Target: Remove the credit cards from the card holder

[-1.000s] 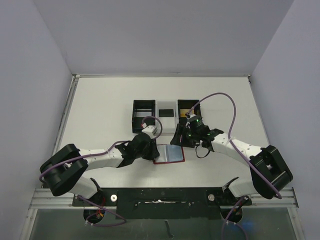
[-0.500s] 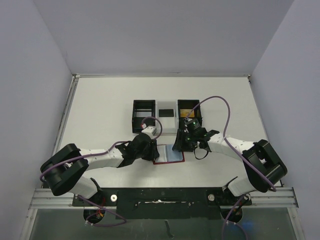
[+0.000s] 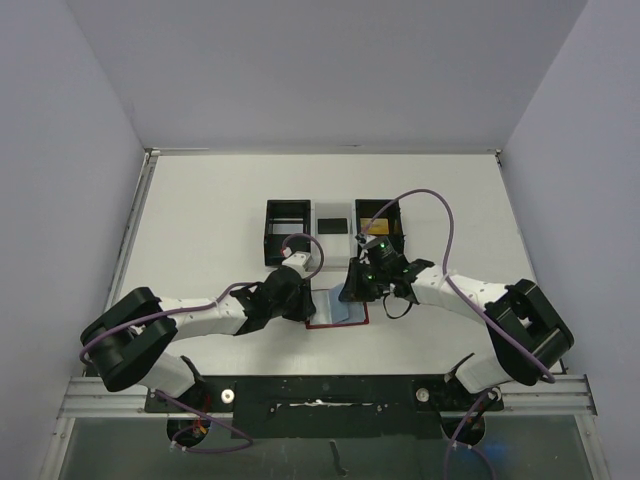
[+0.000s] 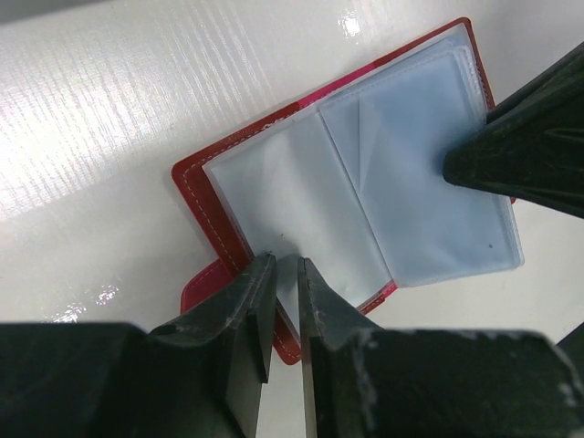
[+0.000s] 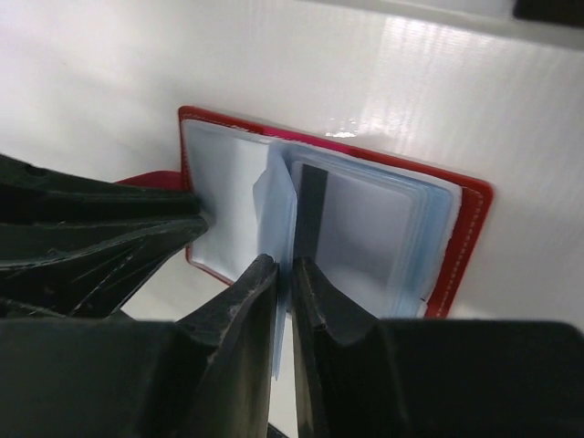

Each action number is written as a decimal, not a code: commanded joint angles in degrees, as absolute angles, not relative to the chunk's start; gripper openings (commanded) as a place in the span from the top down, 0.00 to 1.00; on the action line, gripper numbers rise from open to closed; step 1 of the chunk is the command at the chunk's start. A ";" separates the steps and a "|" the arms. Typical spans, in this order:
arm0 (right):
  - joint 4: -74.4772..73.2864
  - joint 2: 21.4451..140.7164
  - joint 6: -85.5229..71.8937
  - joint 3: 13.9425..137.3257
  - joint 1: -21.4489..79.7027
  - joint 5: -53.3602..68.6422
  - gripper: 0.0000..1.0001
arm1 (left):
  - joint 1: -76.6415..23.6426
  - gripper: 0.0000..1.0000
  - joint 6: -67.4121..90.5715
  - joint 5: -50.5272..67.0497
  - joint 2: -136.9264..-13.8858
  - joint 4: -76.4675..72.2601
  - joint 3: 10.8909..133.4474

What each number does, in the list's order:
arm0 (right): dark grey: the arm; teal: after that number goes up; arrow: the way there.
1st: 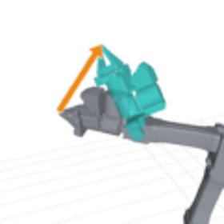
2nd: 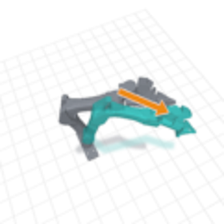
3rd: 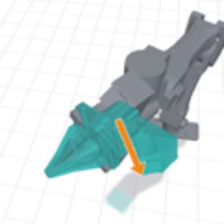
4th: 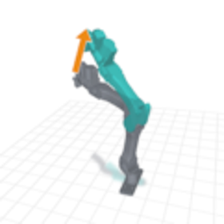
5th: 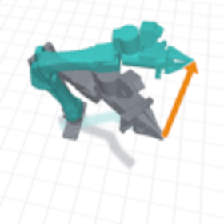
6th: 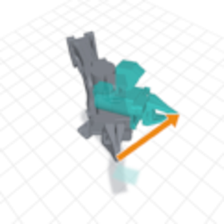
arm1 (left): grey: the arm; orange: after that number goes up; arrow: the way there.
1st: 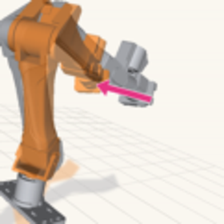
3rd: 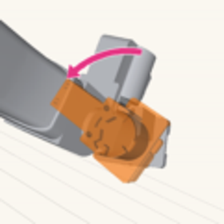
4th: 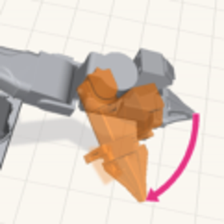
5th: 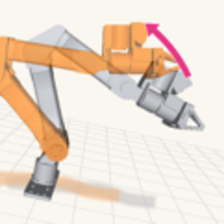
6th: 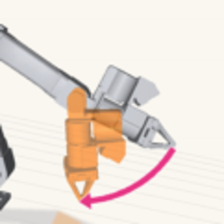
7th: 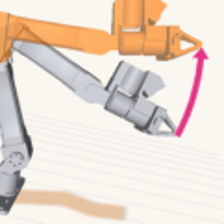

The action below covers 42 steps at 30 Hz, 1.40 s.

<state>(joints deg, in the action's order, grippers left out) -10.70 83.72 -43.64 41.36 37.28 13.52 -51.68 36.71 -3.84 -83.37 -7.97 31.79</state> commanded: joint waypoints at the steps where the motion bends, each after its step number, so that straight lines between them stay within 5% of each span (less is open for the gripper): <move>1: -6.27 81.64 -43.84 43.71 38.23 16.74 0.87 | -51.86 0.85 35.43 -4.92 -81.81 -7.36 31.99; 14: 5.76 86.74 -48.81 44.03 38.28 26.64 0.69 | -51.86 0.85 35.75 -5.73 -78.39 -6.16 31.19; 30: 0.49 85.84 -48.01 43.10 38.18 19.55 0.65 | -51.50 0.84 36.71 -7.16 -75.31 -3.85 29.71; 42: 1.29 87.85 -48.42 40.82 38.41 19.63 0.64 | -51.42 0.61 34.61 -2.58 -73.39 -5.63 34.19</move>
